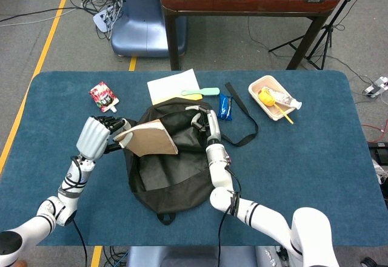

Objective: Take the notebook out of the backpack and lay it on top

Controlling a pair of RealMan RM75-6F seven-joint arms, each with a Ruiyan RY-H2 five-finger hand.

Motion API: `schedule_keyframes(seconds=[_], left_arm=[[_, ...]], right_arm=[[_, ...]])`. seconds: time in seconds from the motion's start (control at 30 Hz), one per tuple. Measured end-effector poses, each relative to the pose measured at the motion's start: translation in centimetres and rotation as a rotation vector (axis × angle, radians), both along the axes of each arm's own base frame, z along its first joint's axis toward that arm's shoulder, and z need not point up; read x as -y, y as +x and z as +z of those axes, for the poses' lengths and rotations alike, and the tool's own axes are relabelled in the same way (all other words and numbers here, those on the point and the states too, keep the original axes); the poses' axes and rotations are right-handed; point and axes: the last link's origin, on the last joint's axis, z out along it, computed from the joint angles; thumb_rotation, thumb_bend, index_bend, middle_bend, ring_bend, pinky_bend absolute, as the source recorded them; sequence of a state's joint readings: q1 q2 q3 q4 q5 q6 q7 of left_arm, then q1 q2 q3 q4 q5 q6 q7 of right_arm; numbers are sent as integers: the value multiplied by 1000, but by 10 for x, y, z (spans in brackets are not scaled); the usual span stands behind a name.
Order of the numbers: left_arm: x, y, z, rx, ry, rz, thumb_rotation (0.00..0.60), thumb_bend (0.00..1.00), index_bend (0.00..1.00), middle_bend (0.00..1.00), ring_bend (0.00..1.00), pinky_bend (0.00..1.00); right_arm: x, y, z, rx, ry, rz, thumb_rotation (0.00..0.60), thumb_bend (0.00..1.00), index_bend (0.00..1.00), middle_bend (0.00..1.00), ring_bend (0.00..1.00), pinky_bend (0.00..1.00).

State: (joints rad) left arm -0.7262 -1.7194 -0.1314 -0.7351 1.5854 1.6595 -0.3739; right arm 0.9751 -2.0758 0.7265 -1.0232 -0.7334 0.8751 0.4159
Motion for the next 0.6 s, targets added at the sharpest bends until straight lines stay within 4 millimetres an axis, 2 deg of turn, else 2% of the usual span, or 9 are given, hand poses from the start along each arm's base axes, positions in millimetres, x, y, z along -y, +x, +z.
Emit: schedule_keyframes(seconds=[0.37,0.53,0.6], left_arm=[[-4,7,44,47,79,4,600,379,668,763,763,914],[-7,5,69,60,126,37,600,379,667,763,763,914],[-8,4,77,63,137,52,600,379,667,763,763,914]], right_arm=[[-29,-6,7,-148,43,245,600,886,529,297,212,281],[-45,-12,11,-225,72,364,600,775,427,220,159,245],[-54,-14,14,-268,83,427,600,682,352,178,119,216]])
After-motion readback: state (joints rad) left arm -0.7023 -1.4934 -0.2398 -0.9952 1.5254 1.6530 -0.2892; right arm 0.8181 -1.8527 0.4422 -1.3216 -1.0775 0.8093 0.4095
